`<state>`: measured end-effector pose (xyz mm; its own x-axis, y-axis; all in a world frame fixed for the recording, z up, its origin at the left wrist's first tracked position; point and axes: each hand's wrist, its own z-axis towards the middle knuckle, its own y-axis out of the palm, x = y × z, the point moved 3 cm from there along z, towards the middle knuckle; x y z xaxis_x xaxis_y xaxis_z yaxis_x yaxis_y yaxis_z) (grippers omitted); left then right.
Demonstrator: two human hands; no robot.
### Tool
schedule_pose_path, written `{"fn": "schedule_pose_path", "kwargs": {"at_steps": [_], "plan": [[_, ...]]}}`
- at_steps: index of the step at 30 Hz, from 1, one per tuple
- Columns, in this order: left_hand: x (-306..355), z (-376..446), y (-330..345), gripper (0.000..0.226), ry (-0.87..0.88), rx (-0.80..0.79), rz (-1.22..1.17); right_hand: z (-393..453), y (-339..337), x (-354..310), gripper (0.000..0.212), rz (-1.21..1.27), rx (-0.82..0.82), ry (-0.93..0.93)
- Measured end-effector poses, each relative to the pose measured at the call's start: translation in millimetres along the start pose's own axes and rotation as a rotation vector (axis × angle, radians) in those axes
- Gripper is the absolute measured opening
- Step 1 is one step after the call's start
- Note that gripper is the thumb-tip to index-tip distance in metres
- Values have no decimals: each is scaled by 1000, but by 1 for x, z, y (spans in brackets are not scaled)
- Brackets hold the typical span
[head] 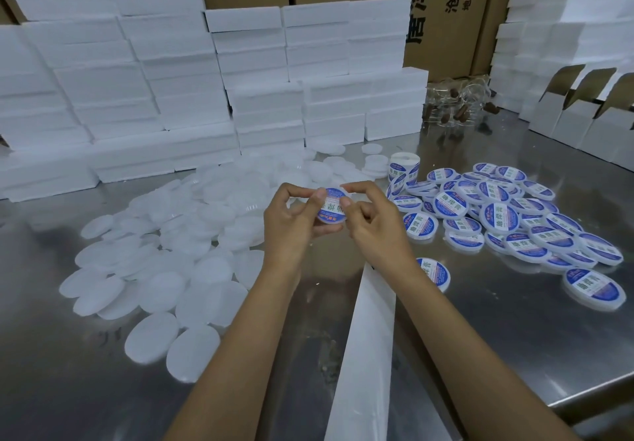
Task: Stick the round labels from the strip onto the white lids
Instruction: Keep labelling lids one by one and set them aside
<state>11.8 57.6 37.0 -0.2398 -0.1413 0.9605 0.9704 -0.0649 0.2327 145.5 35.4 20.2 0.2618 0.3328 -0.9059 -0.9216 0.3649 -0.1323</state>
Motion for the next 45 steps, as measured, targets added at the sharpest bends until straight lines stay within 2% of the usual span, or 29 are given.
{"fn": "schedule_pose_path", "kwargs": {"at_steps": [3,7,10,14,18,26,28,30,35,38,41,45], "plan": [[-1,-1,3,21,-21,-99,16,1,-2,1,17,-24,55,9],[-2,-4,10,50,-39,-285,75,1,-6,1,20,-12,102,18],[0,-4,7,50,-15,-230,51,0,-5,0,23,-2,58,-2],[1,-1,0,30,-26,-108,-39,0,-1,-1,38,16,-16,-24],[-1,3,-2,17,-32,-61,-27,0,1,-3,39,46,-45,-19],[-8,2,6,40,-121,-272,-126,4,-11,0,33,47,26,-4],[-12,1,9,51,-146,-300,-120,8,-20,3,34,32,90,17],[-16,0,10,56,-164,-278,-70,14,-36,10,35,14,221,72],[-26,4,3,44,-200,-205,48,26,-99,32,38,28,609,237],[-31,5,0,41,-221,-192,80,32,-131,44,42,145,772,299],[-33,6,1,38,-227,-181,99,38,-149,51,52,333,818,354],[-35,8,0,36,-241,-175,106,39,-155,55,66,432,773,387]]}}
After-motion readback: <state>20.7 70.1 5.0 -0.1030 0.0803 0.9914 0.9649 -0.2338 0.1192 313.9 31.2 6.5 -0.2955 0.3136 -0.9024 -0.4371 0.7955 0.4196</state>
